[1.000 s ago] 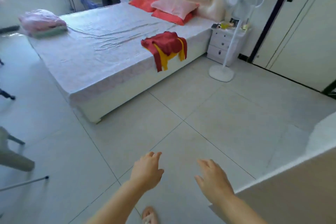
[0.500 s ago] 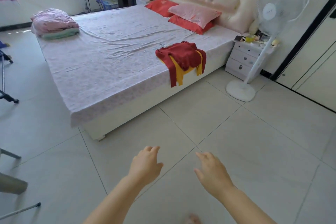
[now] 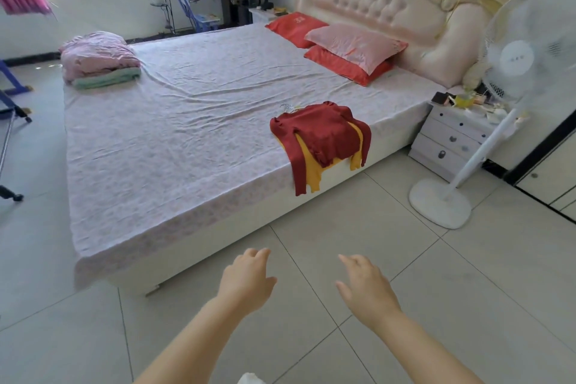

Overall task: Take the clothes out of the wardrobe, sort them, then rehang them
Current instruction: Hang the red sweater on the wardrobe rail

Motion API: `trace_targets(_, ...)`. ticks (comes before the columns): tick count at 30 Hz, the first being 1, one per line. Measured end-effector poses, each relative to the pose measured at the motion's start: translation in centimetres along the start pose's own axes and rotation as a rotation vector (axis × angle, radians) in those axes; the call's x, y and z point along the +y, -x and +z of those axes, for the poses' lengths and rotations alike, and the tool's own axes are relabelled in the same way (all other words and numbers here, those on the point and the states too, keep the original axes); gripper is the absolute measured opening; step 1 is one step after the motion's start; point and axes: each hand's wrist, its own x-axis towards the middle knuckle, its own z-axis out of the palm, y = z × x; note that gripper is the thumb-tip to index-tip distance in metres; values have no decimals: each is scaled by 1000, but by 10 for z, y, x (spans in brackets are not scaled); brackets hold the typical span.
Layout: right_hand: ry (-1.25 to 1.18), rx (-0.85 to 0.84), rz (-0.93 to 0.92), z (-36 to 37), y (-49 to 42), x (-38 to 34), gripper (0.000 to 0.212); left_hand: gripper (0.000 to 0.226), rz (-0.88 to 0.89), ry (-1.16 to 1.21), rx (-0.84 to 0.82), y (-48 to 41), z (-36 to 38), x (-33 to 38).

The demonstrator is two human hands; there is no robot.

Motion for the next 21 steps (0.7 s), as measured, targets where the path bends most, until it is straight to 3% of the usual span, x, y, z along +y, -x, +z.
trace_targets(21,-74,-1,-17,-141,-417,37,52,55,44,50,-16,-413,-158,56)
